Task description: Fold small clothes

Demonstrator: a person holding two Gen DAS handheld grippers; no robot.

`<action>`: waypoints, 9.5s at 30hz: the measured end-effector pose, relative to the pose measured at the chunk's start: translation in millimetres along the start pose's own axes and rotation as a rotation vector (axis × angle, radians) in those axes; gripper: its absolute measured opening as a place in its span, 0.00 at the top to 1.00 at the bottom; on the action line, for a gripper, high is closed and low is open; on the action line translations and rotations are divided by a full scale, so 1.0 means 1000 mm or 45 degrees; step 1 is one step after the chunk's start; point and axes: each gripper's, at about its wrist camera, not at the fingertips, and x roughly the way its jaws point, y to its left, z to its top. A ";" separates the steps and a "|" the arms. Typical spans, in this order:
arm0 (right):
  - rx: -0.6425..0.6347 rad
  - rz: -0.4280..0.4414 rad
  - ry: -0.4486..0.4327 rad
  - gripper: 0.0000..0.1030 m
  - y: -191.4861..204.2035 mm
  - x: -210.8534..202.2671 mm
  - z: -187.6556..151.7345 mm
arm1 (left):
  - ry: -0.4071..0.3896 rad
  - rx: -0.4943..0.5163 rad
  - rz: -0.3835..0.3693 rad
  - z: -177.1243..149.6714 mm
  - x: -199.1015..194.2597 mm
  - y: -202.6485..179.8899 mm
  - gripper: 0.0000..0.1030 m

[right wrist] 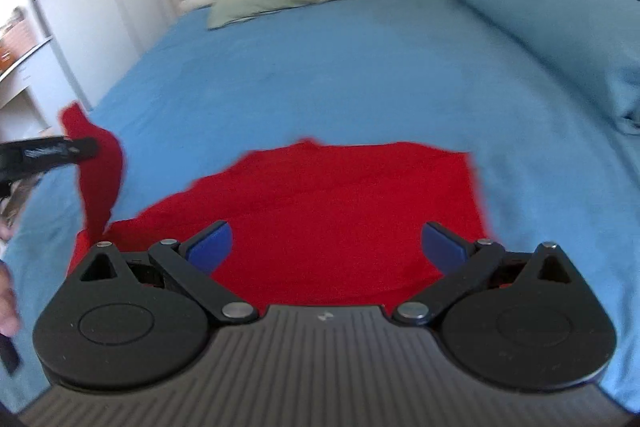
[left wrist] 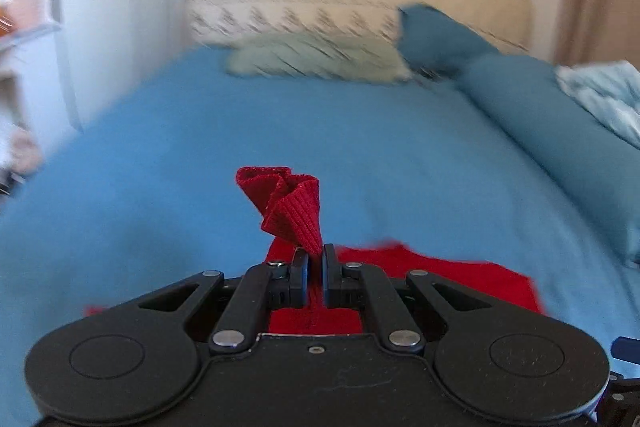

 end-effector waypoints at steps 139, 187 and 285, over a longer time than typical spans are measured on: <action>-0.083 0.057 -0.113 0.00 -0.141 -0.183 -0.107 | 0.139 0.068 0.271 -0.189 -0.246 0.081 0.08; -0.003 -0.041 0.037 0.79 -0.160 -0.166 -0.312 | 0.178 -0.089 0.218 -0.328 -0.256 0.074 0.95; 0.132 0.311 0.274 0.41 -0.165 0.120 -0.033 | 0.392 0.140 0.098 -0.085 0.087 -0.062 0.04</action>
